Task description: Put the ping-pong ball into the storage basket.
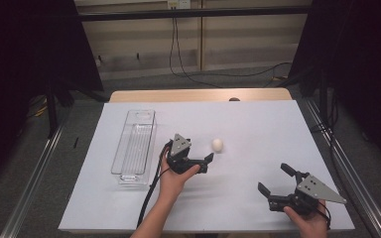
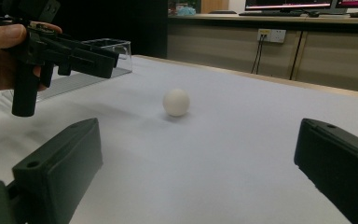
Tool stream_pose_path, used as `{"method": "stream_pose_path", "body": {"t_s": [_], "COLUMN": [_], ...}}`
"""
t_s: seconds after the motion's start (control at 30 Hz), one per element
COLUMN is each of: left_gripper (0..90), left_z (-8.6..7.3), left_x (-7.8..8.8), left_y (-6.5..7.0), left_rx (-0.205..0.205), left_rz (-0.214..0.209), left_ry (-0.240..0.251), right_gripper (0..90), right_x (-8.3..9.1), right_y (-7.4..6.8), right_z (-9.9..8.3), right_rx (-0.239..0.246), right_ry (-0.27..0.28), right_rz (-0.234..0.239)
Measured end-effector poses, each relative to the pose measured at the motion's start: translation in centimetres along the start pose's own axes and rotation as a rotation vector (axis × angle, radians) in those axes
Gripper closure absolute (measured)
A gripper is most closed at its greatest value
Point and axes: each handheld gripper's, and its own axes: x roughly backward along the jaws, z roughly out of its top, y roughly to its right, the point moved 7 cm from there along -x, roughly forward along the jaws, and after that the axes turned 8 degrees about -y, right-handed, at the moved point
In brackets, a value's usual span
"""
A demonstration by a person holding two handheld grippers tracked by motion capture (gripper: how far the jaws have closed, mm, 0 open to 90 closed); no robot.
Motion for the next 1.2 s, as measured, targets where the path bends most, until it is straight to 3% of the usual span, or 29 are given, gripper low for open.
{"method": "stream_pose_path", "body": {"t_s": [1.2], "left_gripper": [2.5], "left_z": [0.3], "left_x": [-1.5], "left_y": [-0.1], "left_rx": [0.0], "left_rz": [0.005], "left_ry": [-0.027], "right_gripper": [0.6], "right_x": [0.0], "right_y": [0.0], "right_z": [0.0], "right_rx": [-0.003], "right_ry": [0.001], "right_rz": [0.003]}}
